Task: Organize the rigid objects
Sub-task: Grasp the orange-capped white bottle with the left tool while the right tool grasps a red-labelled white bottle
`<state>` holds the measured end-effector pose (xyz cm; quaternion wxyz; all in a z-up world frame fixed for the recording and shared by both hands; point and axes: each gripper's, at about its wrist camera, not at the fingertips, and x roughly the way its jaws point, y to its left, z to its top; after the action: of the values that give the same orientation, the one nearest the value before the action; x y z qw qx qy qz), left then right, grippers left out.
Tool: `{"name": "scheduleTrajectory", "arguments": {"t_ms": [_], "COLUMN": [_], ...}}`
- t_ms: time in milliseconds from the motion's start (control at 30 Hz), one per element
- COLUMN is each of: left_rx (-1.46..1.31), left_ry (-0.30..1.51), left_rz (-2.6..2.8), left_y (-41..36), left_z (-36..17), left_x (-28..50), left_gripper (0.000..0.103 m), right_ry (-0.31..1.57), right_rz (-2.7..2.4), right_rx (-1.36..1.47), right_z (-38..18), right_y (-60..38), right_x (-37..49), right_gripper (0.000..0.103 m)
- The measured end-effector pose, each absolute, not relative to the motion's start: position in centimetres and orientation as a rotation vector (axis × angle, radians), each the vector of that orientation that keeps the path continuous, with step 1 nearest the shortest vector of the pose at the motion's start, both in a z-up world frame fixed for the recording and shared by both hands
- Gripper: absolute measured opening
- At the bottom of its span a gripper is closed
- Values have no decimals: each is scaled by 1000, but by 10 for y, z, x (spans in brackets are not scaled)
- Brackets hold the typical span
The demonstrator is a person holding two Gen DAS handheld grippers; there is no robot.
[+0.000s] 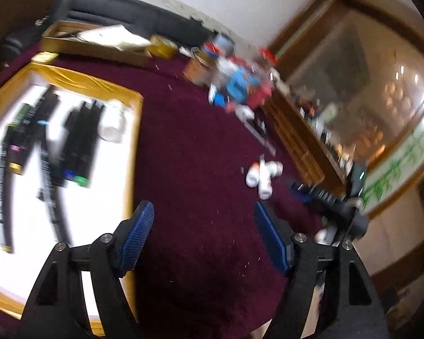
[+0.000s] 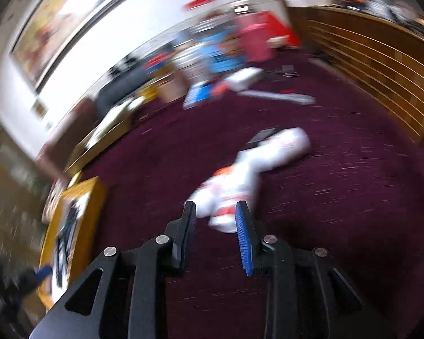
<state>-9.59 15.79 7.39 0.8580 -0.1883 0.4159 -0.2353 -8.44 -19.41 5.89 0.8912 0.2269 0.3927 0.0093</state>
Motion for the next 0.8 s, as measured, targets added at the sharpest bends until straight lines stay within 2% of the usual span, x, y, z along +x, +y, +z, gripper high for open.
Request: {"name": "scheduleTrajectory", "arguments": {"t_ms": [333, 467, 600, 633, 800], "left_rx": [-259, -187, -133, -126, -78], "left_ry": [970, 953, 939, 939, 952], "left_rz": [-475, -461, -463, -465, -481], "left_y": [102, 83, 60, 55, 20], "left_z": [62, 68, 69, 68, 59], "left_x": [-95, -90, -75, -71, -44], "left_gripper": [73, 73, 73, 73, 73], "right_ry": [867, 903, 930, 913, 858], "right_rz": [73, 75, 98, 90, 88], "right_rx": [540, 539, 533, 521, 554], "right_z": [37, 24, 10, 10, 6], "right_y": [-208, -198, -198, -200, -215], "right_x": [-50, -37, -29, -31, -43], "right_gripper": [27, 33, 32, 27, 26]}}
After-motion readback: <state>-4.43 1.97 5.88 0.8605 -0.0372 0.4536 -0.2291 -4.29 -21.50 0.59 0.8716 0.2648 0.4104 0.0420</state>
